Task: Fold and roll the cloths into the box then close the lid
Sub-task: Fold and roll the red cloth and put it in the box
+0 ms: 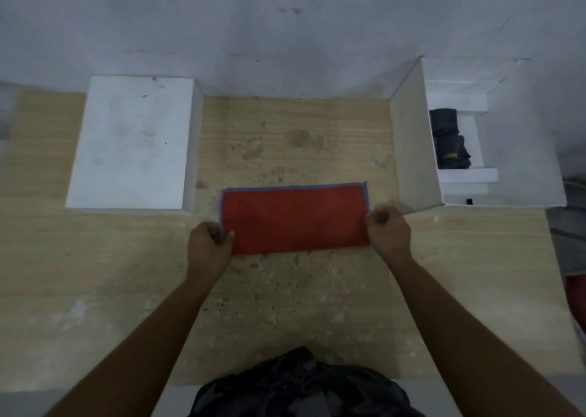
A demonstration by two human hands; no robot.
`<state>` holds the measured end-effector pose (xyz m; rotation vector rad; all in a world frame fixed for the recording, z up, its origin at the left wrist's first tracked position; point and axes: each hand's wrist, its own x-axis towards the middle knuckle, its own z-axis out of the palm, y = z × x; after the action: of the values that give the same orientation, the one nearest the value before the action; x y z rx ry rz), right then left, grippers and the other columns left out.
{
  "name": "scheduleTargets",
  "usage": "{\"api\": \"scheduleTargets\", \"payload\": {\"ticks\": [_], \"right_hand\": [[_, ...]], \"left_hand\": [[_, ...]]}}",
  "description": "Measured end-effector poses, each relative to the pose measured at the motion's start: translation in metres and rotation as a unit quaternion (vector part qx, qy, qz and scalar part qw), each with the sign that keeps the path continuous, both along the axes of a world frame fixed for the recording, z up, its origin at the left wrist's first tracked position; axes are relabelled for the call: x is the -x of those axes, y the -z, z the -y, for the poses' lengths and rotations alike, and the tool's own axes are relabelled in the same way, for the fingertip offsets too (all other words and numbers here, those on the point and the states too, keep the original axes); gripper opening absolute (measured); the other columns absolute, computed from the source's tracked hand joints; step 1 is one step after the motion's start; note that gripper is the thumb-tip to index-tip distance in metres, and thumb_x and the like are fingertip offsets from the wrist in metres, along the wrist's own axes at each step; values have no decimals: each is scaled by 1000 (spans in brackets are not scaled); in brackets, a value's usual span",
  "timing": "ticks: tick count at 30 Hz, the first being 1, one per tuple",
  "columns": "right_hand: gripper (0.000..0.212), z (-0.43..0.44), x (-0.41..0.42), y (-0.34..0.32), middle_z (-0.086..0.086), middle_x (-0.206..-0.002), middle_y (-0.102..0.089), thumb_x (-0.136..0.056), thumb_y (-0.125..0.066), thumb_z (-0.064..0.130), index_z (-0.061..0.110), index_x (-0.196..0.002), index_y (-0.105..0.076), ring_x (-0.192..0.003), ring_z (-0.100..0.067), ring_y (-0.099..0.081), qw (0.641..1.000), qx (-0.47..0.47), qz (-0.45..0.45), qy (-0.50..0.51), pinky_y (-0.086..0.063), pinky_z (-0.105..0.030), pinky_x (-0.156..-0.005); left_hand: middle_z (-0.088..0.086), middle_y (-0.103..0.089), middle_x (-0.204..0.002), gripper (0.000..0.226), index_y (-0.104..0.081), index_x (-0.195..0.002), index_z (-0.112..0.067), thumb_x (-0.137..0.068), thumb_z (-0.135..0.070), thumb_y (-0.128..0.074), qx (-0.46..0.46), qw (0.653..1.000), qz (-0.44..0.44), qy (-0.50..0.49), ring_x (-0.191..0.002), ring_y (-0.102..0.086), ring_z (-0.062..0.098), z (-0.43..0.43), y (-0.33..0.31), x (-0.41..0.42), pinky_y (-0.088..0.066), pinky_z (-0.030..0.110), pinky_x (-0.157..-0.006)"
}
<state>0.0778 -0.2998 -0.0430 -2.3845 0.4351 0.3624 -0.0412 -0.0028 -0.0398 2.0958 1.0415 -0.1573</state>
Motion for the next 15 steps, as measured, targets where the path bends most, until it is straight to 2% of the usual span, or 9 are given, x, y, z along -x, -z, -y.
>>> {"api": "scheduleTargets", "payload": {"ticks": [3,6,8,10,12,13,15], "right_hand": [[33,-1,24,-3,-17,-105,-69,-85,-67,28,4,-107,-64,-102,-32,-64,999,9,-50,-6,-45,-30,-85],[31,-1,28,-4,-17,-106,-70,-85,-67,28,4,-104,-68,-102,-34,-63,996,11,-86,-6,-45,-32,-85],[27,-2,27,-13,-17,-105,-70,-85,-67,26,4,-100,-69,-101,-34,-63,996,1,-85,4,-45,-33,-85],[21,0,27,-19,-16,-99,-69,-85,-66,25,7,-94,-69,-99,-32,-63,997,-12,-80,9,-45,-33,-85],[16,3,28,-21,-11,-86,-68,-82,-69,27,13,-77,-65,-90,-31,-66,995,-43,-88,20,-51,-36,-83],[18,6,30,-20,-9,-80,-70,-79,-71,28,14,-70,-64,-83,-32,-69,992,-71,-96,31,-55,-41,-81],[21,15,35,-16,-16,-74,-73,-75,-75,25,15,-66,-59,-65,-31,-69,986,-116,-105,64,-59,-48,-69]], "left_hand": [[14,-64,-92,32,-58,-105,1,-84,-21,-70,9,999,-31,-16,-89,-61,27,15,4,20,-37,28,-72],[12,-68,-82,28,-60,-88,-5,-83,-31,-68,38,998,-44,-15,-83,-64,31,14,8,30,-46,36,-69],[15,-70,-81,30,-65,-83,-7,-78,-36,-70,76,996,-30,-46,-82,-66,32,11,4,30,-53,43,-75],[17,-71,-83,23,-68,-79,-9,-78,-30,-75,126,987,-1,-103,-83,-67,31,6,-2,28,-54,46,-80],[17,-69,-80,17,-67,-74,-10,-79,-24,-75,204,967,25,-150,-79,-66,29,4,-10,27,-55,47,-82],[16,-68,-78,16,-65,-72,-10,-80,-21,-75,242,955,37,-164,-78,-65,29,5,-15,27,-55,45,-81],[14,-65,-79,15,-60,-74,-11,-84,-15,-71,277,944,60,-169,-75,-64,27,7,-21,30,-56,36,-73]]}}
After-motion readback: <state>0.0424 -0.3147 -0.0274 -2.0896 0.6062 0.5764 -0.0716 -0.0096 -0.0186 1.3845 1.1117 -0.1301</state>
